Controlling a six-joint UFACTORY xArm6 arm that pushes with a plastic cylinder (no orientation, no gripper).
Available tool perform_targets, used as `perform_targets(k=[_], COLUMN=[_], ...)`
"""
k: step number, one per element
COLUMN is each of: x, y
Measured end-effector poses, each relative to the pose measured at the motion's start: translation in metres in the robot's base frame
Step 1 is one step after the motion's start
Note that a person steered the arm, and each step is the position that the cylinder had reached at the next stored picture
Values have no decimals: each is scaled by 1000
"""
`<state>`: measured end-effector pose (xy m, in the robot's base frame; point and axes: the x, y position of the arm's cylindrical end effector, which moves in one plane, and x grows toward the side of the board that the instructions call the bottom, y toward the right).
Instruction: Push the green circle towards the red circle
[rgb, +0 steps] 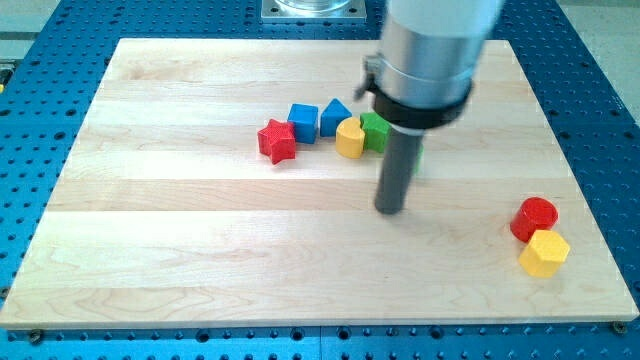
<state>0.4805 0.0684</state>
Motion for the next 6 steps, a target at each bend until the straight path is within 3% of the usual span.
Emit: perform_targets(k=[1,2,3,4,6], x=[-46,-61,-56,-15,-13], y=[-20,9,43,80,84])
